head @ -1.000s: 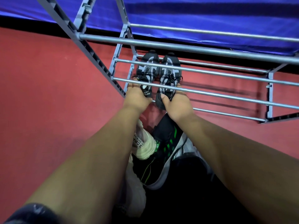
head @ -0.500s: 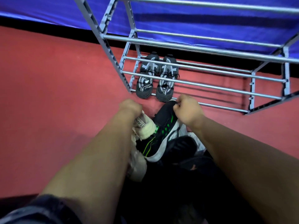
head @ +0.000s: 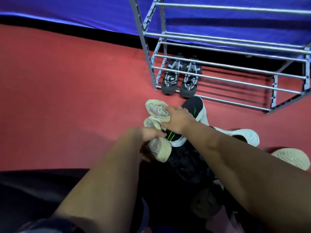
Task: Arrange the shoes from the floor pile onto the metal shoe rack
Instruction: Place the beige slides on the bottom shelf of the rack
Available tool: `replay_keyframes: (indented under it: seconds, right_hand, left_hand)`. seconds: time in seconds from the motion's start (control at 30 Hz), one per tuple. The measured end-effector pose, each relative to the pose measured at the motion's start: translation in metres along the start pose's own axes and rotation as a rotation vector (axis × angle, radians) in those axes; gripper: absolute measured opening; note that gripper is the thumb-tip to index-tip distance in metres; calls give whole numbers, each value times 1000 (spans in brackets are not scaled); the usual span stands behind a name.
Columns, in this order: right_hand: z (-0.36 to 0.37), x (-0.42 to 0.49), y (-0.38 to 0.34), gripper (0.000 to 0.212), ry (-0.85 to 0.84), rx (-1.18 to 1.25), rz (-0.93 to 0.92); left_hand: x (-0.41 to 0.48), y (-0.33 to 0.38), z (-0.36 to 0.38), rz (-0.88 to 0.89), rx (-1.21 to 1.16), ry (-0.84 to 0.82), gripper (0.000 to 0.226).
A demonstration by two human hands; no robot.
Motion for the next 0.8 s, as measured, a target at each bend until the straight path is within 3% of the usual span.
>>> replay_keyframes:
  seconds: [0.2, 0.43, 0.63, 0.8]
  right_hand:
    - [3, 0, 5, 72, 105, 35, -1]
    - [-28, -39, 20, 65, 317, 178, -70]
    - [-42, -99, 53, 66, 451, 177, -105]
    - [-33, -149, 100, 69, 626, 335, 4]
  left_hand:
    - [11, -14, 14, 96, -78, -4, 75]
    - [-16, -13, -11, 87, -124, 112, 53]
    - [-49, 29, -14, 237, 88, 313, 60]
    - [-55, 70, 14, 311, 250, 345, 79]
Point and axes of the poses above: each hand's wrist, its own x-axis towards the middle knuckle, its own z-axis out of the palm, y = z × x, the point moved 8 cm from there along x, towards the middle knuckle, and after that the axes turned 15 degrees about -y, right-handed, at the moved point
